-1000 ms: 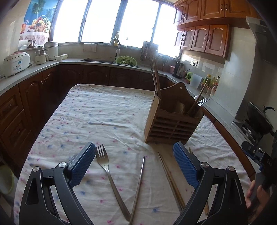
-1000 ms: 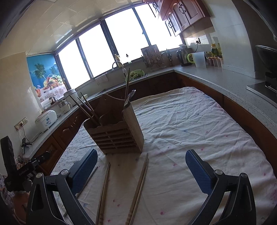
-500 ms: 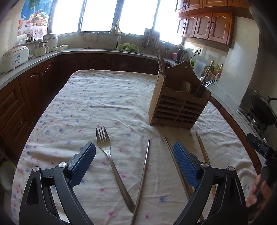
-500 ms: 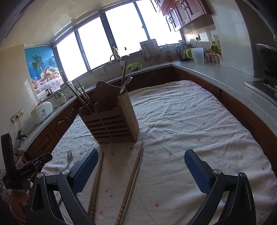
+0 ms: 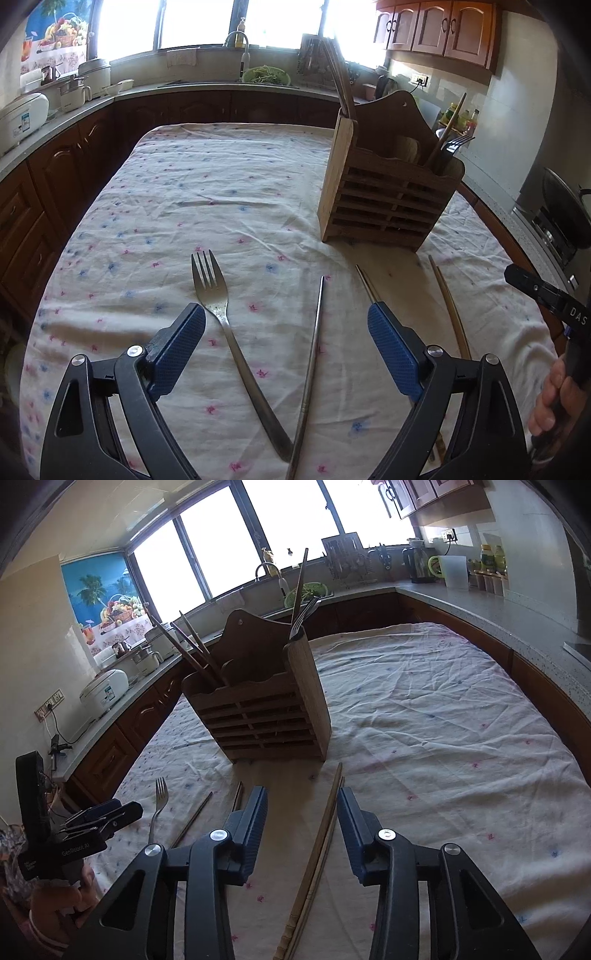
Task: Organize utensils
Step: 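Withdraw both tools from the holder toward the remaining chopsticks beside the fork, then grasp a thin metal chopstick with the left tool while the right tool grasps a wooden chopstick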
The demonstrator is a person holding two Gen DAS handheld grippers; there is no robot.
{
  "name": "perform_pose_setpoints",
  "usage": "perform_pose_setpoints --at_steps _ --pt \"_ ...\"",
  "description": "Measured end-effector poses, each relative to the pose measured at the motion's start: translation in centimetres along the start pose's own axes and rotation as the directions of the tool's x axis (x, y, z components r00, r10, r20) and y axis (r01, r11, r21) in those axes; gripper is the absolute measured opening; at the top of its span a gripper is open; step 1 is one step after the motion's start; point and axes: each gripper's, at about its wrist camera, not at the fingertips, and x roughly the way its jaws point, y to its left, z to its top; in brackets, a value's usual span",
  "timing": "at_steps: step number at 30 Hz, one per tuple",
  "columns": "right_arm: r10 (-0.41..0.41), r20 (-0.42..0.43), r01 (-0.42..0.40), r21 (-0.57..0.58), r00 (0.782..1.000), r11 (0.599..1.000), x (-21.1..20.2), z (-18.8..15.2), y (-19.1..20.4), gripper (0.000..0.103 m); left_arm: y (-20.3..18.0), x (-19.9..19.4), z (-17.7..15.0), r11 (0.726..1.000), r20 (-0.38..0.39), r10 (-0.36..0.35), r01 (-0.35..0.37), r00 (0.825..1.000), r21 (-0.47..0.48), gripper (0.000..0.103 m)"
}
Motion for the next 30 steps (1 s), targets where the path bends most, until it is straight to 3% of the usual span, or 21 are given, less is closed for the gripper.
perform_pose_setpoints --at_steps 10,20,30 --pt "-0.008 -0.111 0.006 -0.017 0.994 1.0 4.9 0.7 -0.1 0.026 -1.0 3.9 0.2 0.998 -0.117 -0.009 0.016 0.993 0.063 0.068" --pt "-0.053 -0.2 0.049 -0.026 0.978 0.998 10.2 1.8 -1.2 0.025 -1.6 7.1 0.5 0.994 -0.212 -0.013 0.035 0.977 0.103 0.053" --pt "-0.085 -0.238 0.076 -0.047 0.968 0.996 12.5 2.0 -1.4 0.022 -2.3 8.6 1.2 0.987 -0.209 0.017 0.017 0.978 0.162 0.051"
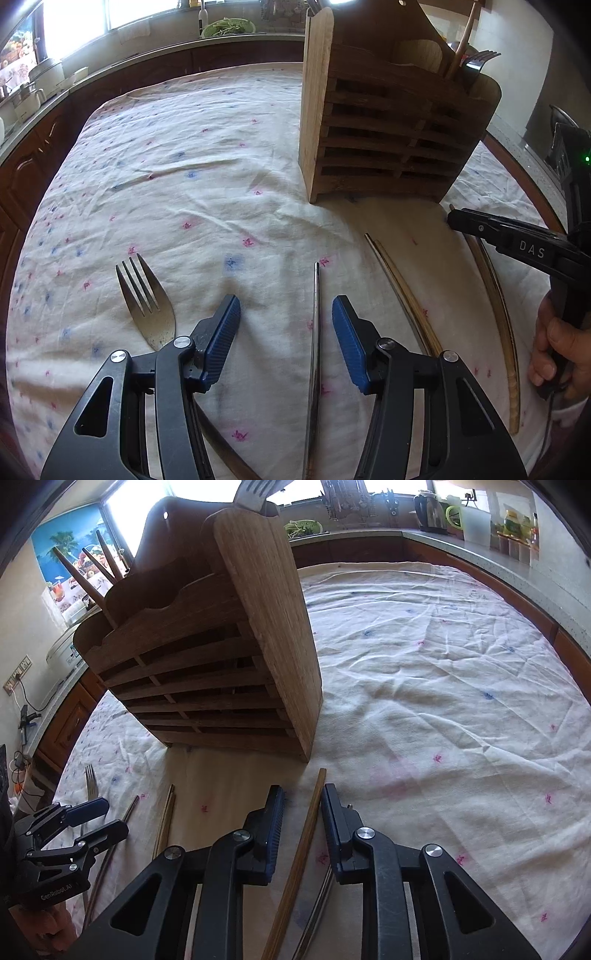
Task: Organize utensils
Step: 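Grasp a thin metal chopstick with the left tool while the right tool grasps a wooden chopstick, then lift both chopsticks and lower them into the wooden holder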
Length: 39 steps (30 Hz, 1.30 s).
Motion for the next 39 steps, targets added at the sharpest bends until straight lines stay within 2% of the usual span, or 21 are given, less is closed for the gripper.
perform_pose_setpoints --at_steps 3,4,6,8,11,14,21,30,39 --pt "-0.014 -0.003 0.014 -0.025 1.0 1.0 0.1 -0.1 0.6 0.021 -0.4 0.1 0.2 0.999 0.001 0.023 -0.023 1.0 0.034 0.043" --pt "-0.022 -0.001 0.022 -0.038 1.0 0.999 0.0 -0.3 0.9 0.015 -0.3 0.1 0.2 0.999 0.001 0.022 -0.022 1.0 0.033 0.038" --pt "-0.026 -0.001 0.026 -0.053 1.0 0.998 -0.1 -0.7 1.2 0.01 -0.3 0.2 0.4 0.999 0.002 0.025 -0.025 1.0 0.043 0.026" --pt "-0.012 -0.001 0.012 -0.047 1.0 0.999 -0.1 -0.7 1.2 0.008 -0.5 0.3 0.6 0.998 -0.003 0.021 -0.021 1.0 0.055 0.007" --pt "0.02 -0.004 -0.02 -0.026 1.0 0.999 -0.2 -0.6 1.1 0.007 -0.7 0.4 0.8 0.997 -0.007 0.029 -0.029 1.0 0.066 0.005" --pt "0.049 0.004 -0.049 -0.014 0.999 0.999 -1.0 -0.9 1.2 0.006 0.1 -0.2 0.7 1.0 0.001 -0.003 0.003 1.0 0.025 0.004" --pt "0.103 0.099 -0.104 -0.001 0.99 0.995 -5.9 -0.7 1.4 0.006 1.2 -4.8 0.7 0.997 0.1 -0.067 0.071 0.993 -0.038 0.004" --pt "0.132 0.228 -0.129 -0.027 0.965 0.991 -12.2 -0.2 2.6 0.005 1.8 -11.2 0.7 0.983 0.24 -0.149 0.17 0.959 -0.072 0.004" --pt "0.142 0.33 -0.132 -0.053 0.933 0.99 -16.8 0.0 3.0 0.005 1.3 -15.7 0.3 0.977 0.329 -0.179 0.206 0.927 -0.049 0.004"
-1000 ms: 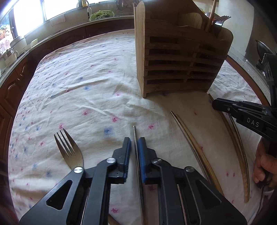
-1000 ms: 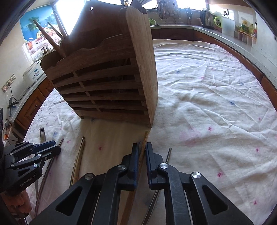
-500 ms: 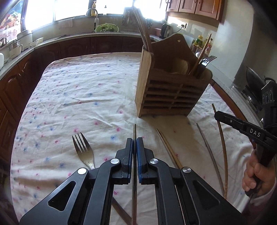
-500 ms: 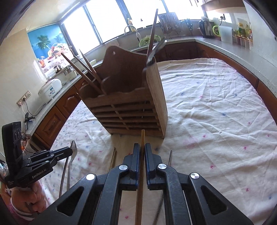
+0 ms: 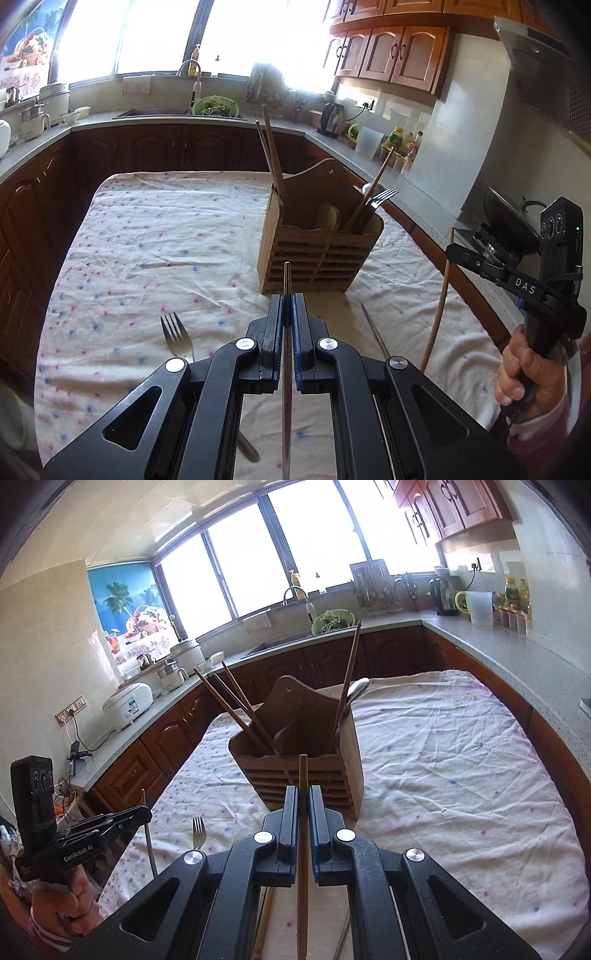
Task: Organize utensils
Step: 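Lift both chopsticks and lower them into the wooden holder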
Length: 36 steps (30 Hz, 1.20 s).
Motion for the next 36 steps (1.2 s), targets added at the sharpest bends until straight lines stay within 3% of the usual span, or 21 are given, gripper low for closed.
perform_pose_setpoints --at_steps 14,28,36 --pt "-0.003 0.117 0.007 -0.035 0.993 0.999 -3.1 2.7 1.0 0.005 -0.7 -3.6 2.3 1.0 0.129 -0.023 0.023 0.991 0.002 0.004" --pt "-0.008 0.162 0.011 -0.022 0.987 1.0 -3.0 4.9 0.3 0.005 -0.8 -3.5 5.1 1.0 0.192 -0.018 0.017 0.981 0.007 0.004" --pt "-0.012 0.216 0.019 -0.029 0.976 0.999 -3.0 7.6 0.4 0.005 -1.5 -2.9 8.4 0.999 0.251 -0.02 0.012 0.968 0.035 0.004"
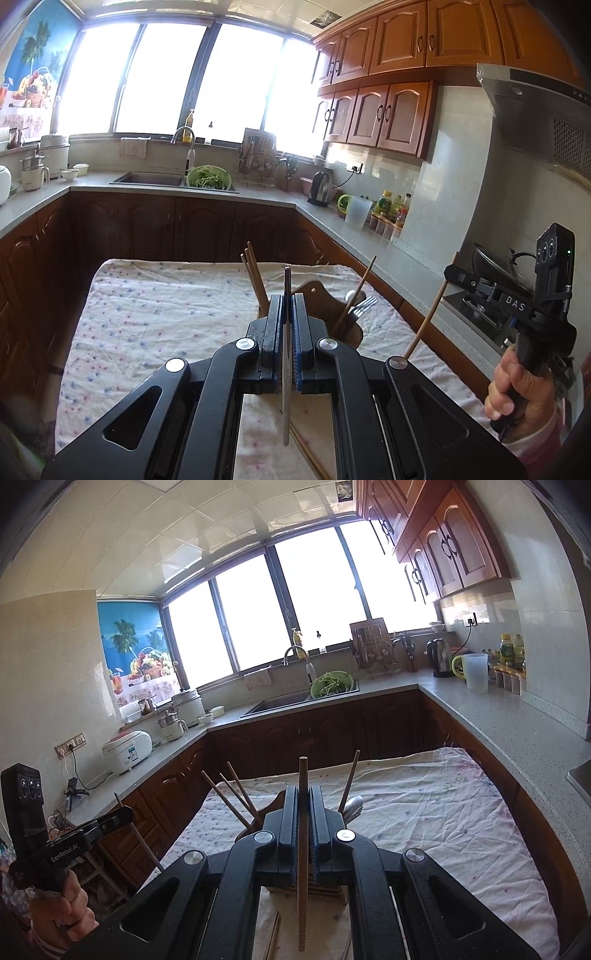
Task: Organize utensils
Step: 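Lift both chopsticks and lower them into the wooden holder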
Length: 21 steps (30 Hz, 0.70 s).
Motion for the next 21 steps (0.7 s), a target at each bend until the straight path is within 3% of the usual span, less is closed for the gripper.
perform_pose_setpoints --at_steps 13,21 --pt "-0.012 0.147 0.009 0.019 0.989 1.0 2.6 6.7 -0.4 0.005 -0.4 3.2 6.8 1.0 0.156 0.0 -0.001 0.988 0.01 0.004" --pt "-0.027 0.105 0.024 0.029 0.994 0.999 6.9 4.8 -1.4 0.005 0.0 7.3 4.8 0.999 0.173 0.047 -0.05 0.984 0.015 0.004"
